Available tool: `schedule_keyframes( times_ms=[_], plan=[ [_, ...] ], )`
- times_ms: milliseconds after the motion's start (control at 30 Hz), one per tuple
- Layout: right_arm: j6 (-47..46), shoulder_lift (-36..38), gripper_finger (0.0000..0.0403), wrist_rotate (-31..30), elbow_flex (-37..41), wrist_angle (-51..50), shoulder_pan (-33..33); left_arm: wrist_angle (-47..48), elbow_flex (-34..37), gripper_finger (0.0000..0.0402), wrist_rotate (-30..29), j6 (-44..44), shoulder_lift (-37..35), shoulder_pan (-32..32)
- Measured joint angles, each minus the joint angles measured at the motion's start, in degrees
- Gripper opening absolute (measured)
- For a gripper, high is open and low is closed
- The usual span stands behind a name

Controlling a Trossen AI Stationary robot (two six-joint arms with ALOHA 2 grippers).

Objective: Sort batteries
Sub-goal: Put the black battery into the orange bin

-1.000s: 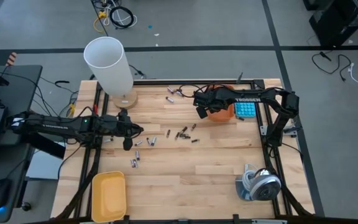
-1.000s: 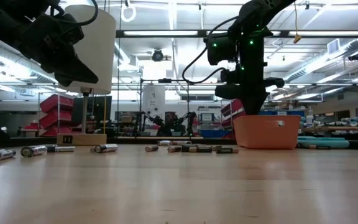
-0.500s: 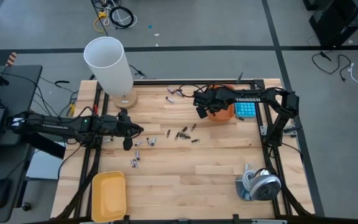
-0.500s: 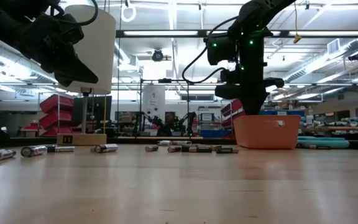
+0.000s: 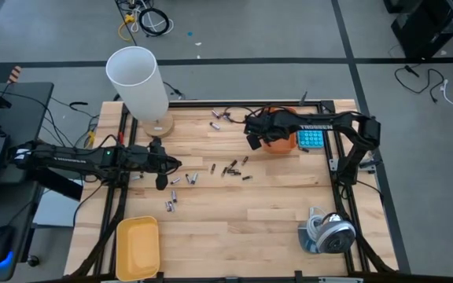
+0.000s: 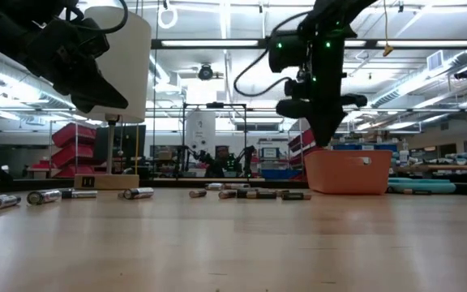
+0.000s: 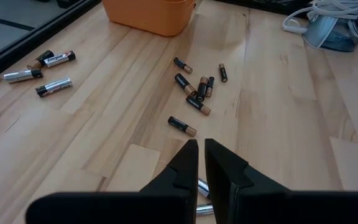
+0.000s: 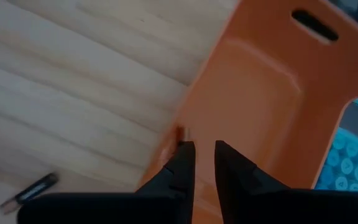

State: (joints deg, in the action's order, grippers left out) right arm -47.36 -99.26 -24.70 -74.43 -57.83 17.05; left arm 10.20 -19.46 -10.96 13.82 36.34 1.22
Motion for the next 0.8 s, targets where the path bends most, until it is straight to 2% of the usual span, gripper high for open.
schedule_keyframes(
  times_ms=[200,367,600,800],
  plan=[
    [6.0,0.7,0.0048,-1.3,-3.6,0.5,-2.1,-0.1,0.0,0.003,0.0,1.3,0.0,0.0],
    [20.0,0.7,0.0048,-0.9,-4.8,7.9,-4.6,-0.1,0.0,0.003,0.0,1.5,0.0,0.0],
    [40.1,0.6,0.0048,6.1,-4.9,19.7,-8.4,-0.2,0.0,0.003,0.0,1.5,0.0,0.0],
    [51.7,0.6,0.0048,13.6,-4.9,22.7,-11.5,-0.6,0.0,0.003,0.0,1.5,0.0,0.0]
  ],
)
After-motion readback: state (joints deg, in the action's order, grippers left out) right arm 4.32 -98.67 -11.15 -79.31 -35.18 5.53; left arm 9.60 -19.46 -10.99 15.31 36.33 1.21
